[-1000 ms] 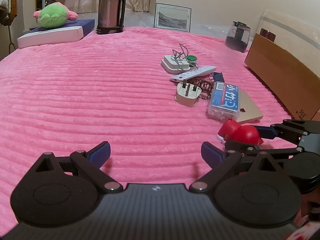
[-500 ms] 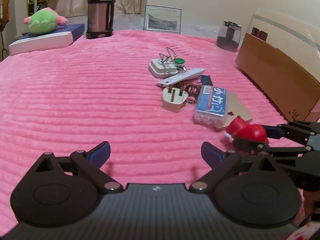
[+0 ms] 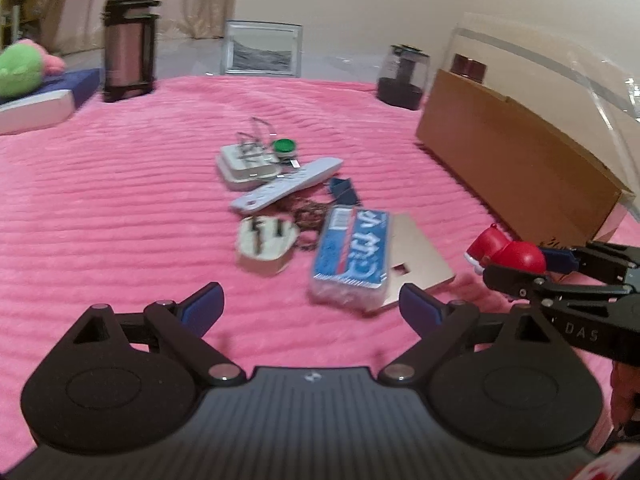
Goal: Organize rigid objects
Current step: 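Grasp the blue-and-white boxed pack with the left tool while the right tool holds the red toy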
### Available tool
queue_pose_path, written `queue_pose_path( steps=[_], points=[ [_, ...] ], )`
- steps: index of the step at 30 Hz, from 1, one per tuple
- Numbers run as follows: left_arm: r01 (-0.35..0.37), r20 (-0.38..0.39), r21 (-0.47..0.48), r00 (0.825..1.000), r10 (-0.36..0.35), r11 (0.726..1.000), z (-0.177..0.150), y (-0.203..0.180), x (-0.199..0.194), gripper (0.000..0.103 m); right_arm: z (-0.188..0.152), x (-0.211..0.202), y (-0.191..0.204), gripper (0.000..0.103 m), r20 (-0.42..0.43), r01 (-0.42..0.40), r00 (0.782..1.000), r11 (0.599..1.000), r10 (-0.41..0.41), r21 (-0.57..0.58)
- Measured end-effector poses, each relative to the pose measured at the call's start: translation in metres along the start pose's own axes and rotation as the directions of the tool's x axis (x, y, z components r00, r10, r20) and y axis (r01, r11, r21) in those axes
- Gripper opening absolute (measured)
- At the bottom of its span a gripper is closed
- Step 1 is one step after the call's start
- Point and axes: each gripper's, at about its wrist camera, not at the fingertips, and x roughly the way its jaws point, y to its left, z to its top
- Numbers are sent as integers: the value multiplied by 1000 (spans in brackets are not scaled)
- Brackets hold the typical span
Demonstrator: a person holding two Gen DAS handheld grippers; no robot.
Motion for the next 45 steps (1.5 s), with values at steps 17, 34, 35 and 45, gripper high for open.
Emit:
queue_pose_path(
  steps=[17, 34, 35, 45],
  points=[
    [90, -66, 109, 994, -84, 990, 24, -21, 67, 69, 2, 11, -21, 43, -2, 12, 1000, 999, -12, 38],
    [72, -89, 100, 994, -63, 992, 25, -22, 73, 52, 3, 12, -25, 43, -3, 4, 1000, 999, -4, 42],
    [68, -88, 102, 994, -59, 992, 25, -23, 71, 52, 3, 11, -25, 43, -2, 2, 1000, 999, -2, 42],
    [54, -77, 132, 996, -44, 990, 36, -34, 37, 52, 16, -11, -22, 43, 42, -33, 999, 999, 31, 33]
  ],
)
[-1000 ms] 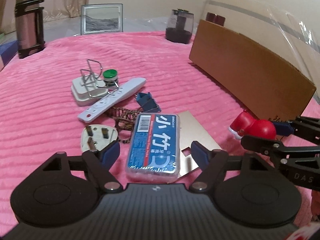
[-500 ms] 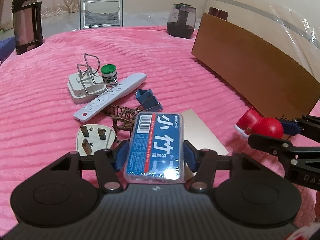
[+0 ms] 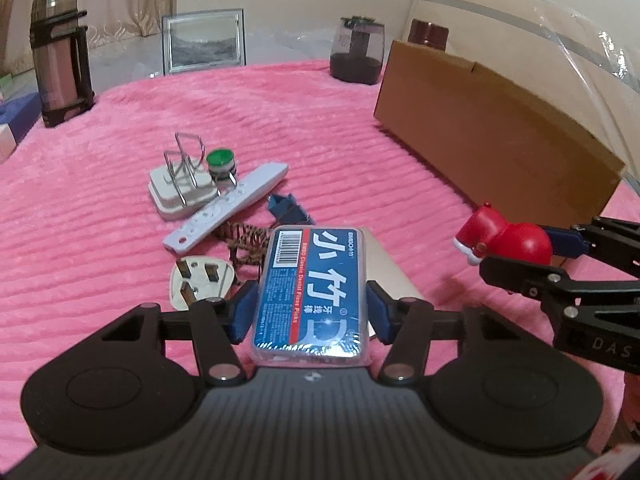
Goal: Organize rigid objects
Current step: 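Grasp the blue-and-white boxed pack with the left tool while the right tool holds the red toy, then carry the boxed pack and red toy into the cardboard box with both tools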
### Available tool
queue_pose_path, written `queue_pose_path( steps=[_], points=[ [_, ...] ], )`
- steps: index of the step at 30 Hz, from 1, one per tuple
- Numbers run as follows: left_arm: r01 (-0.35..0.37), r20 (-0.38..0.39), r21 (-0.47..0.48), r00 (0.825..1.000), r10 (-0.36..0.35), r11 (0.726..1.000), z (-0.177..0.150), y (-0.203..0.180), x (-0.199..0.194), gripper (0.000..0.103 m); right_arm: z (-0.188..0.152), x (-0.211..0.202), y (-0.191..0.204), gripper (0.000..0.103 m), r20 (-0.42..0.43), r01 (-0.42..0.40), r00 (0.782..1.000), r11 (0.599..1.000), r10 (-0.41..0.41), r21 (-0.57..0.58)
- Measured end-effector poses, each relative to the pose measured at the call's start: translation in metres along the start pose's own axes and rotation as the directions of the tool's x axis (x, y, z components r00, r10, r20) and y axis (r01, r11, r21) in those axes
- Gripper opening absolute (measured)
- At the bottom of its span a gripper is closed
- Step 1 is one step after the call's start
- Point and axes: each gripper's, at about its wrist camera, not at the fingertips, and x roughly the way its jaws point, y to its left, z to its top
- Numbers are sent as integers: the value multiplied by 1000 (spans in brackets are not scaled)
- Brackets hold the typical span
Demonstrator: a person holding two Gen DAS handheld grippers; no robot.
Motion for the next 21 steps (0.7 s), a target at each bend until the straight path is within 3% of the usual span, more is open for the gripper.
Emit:
queue_pose_path(
  steps=[12, 21],
  points=[
    [52, 58, 89, 997, -57, 995, 58, -52, -57, 52, 46, -63, -24, 43, 116, -37, 993, 999, 38, -9],
    [170, 67, 237, 979, -191, 956, 118, -131, -59, 52, 77, -90, -121, 43, 92, 25, 995, 1000, -26, 13]
  ],
)
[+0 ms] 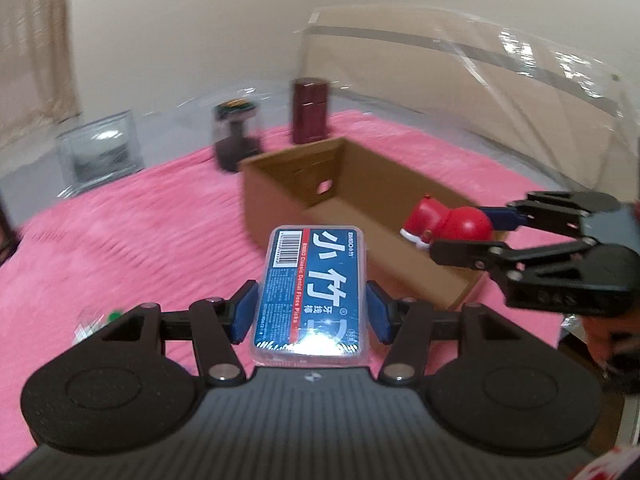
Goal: Organize rigid objects
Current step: 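Carry the boxed pack and red toy into the cardboard box with both tools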
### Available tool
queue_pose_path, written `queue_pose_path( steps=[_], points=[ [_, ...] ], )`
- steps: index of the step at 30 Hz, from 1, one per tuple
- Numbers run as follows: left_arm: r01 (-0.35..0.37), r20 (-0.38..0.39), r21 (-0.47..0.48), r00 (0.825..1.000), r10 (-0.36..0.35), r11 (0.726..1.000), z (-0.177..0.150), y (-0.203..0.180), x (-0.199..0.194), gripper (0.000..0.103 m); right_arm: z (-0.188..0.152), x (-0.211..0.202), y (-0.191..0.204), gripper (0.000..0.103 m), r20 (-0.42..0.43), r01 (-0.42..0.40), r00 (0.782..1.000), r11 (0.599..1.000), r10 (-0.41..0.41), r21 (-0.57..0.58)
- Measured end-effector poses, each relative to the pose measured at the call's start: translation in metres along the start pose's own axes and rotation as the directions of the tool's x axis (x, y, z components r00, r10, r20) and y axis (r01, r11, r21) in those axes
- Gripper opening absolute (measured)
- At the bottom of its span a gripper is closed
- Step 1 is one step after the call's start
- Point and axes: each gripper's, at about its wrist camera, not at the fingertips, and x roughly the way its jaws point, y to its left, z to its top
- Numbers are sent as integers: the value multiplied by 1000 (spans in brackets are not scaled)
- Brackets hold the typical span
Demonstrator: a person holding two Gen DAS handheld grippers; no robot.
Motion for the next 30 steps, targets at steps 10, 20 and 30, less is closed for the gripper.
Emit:
queue_pose_path(
  steps=[10, 20, 30],
  points=[
    [105, -68, 192, 993, -93, 976, 53, -68, 65, 52, 13, 18, -104, 43, -152, 3, 988, 997, -15, -77],
    [158, -236, 311, 968, -85, 937, 65, -92, 142, 52, -5, 68, -120, 43, -373, -146, 927, 949, 32, -280],
    [204, -360, 359, 931, -66, 911, 61, -97, 191, 52, -25, 113, -127, 43, -571, -239, 821, 910, 3, -339]
  ],
)
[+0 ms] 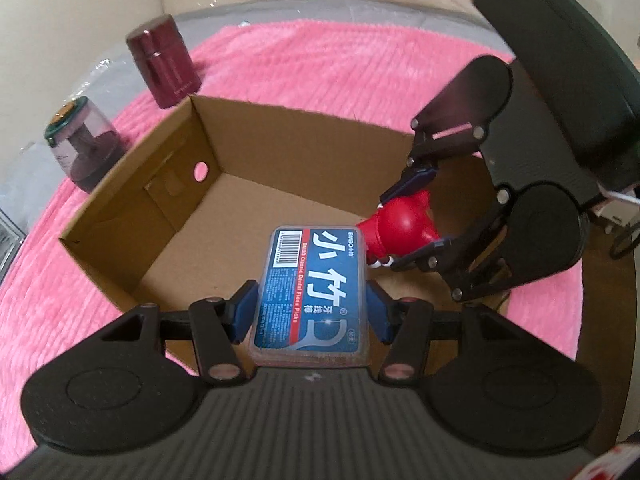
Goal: Organize rigid objects
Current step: 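Carry the boxed pack and red toy into the cardboard box with both tools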
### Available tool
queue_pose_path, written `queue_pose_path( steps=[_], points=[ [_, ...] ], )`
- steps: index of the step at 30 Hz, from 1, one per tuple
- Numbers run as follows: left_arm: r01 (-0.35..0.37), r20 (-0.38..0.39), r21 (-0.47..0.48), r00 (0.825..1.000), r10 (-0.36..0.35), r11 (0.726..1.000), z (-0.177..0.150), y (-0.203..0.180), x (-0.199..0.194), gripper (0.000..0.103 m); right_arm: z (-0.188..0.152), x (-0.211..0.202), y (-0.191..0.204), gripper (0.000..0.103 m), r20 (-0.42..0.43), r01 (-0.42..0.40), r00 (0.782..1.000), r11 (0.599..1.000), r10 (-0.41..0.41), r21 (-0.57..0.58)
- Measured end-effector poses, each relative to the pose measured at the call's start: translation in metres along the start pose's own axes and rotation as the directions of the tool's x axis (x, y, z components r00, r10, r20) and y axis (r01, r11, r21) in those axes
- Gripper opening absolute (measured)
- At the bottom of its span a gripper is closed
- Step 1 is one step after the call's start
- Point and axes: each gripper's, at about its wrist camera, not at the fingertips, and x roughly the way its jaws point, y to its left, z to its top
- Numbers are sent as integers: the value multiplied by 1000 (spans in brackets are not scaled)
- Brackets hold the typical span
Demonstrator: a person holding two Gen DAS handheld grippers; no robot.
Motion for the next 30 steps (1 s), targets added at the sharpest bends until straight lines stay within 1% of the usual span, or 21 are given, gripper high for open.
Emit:
queue_pose_path(
  steps=[7, 17, 21, 24, 27, 30],
  points=[
    [31, -82, 15, 996, -30, 999, -1, -1, 26, 52, 10, 21, -8, 43, -78, -45, 996, 998, 41, -48],
    [52, -179, 81, 983, -37, 995, -5, -11, 59, 52, 20, 41, -7, 43, -164, -88, 984, 987, 66, -132],
    [56, -189, 85, 981, -39, 995, -6, -12, 64, 52, 25, 50, -12, 43, -190, -97, 979, 985, 69, -140],
    [67, -186, 80, 981, -51, 995, -7, -13, 63, 52, 27, 56, -17, 43, -206, -124, 974, 986, 99, -114],
    [71, -207, 114, 977, -46, 991, -6, -16, 66, 52, 33, 64, -18, 43, -225, -127, 969, 985, 97, -120],
    [72, -226, 147, 974, -38, 986, -5, -21, 69, 52, 34, 69, -23, 43, -219, -131, 970, 986, 105, -106]
  ],
)
